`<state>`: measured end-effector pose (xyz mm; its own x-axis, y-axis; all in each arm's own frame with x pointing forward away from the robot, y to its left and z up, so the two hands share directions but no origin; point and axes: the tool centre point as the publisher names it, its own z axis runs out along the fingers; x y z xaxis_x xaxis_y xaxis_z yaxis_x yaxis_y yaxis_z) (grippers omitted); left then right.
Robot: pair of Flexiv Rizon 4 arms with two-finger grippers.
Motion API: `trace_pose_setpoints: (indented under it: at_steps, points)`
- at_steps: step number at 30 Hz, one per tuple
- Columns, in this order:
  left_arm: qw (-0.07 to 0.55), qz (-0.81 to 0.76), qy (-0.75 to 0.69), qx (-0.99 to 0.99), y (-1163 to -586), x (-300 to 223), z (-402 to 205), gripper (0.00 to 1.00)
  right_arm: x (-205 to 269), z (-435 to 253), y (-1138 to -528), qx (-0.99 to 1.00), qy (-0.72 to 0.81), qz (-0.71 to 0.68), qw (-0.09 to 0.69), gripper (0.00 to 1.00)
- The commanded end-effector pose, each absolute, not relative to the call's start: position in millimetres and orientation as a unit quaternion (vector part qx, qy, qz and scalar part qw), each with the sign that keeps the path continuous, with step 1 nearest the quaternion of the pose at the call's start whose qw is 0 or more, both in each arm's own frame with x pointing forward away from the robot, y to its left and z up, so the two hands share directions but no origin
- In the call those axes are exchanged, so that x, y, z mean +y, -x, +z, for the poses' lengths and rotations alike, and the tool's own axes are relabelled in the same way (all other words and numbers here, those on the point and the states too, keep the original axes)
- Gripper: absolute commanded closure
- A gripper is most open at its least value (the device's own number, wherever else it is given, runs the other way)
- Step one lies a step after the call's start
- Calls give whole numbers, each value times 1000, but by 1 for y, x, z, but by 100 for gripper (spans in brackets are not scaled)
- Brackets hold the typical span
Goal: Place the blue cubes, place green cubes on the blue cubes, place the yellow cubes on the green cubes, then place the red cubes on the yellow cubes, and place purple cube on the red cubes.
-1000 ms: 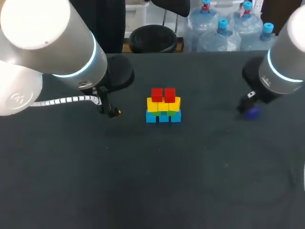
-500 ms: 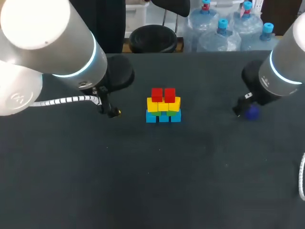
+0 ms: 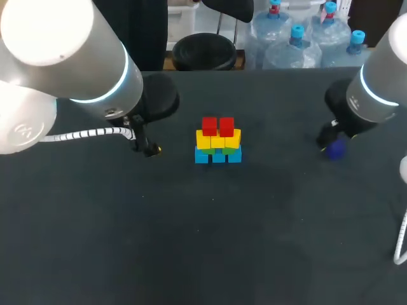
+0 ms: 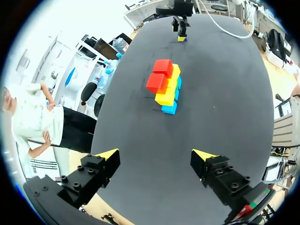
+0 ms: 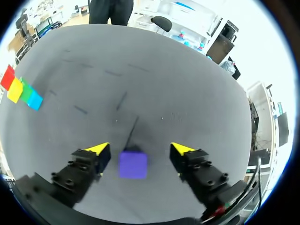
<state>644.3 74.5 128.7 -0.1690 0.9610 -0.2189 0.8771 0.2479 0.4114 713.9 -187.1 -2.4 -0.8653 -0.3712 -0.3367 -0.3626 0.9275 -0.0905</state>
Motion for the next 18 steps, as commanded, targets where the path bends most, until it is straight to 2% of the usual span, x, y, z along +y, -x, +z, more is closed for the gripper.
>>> trace_pose_setpoints:
  at_steps: [1,2,3,4,5,6,7,8,10,18]
  points:
    - [219,95,-606,759,-645,74,129,0,-191,-6,-713,966,187,-3,178,58]
    - [219,95,-606,759,-645,74,129,0,-191,-6,-713,966,187,-3,178,72]
    - [219,95,-606,759,-645,74,129,0,-191,-7,-713,966,186,0,178,80]
    - [219,95,-606,759,-645,74,129,0,-191,-8,-713,966,185,3,178,83]
    - [219,95,-606,759,-645,74,129,0,-190,-9,-714,966,186,5,178,80]
    - [219,95,-606,759,-645,74,129,0,-189,-9,-713,966,186,6,177,73]
    - [219,95,-606,759,-645,74,129,0,-189,-10,-713,966,186,7,177,72]
    - [219,95,-606,759,-645,74,129,0,-188,-10,-713,966,187,8,176,78]
    - [219,95,-606,759,-645,74,129,0,-188,-12,-713,967,183,13,175,100]
    - [219,95,-606,759,-645,74,129,0,-183,-6,-714,965,191,15,176,100]
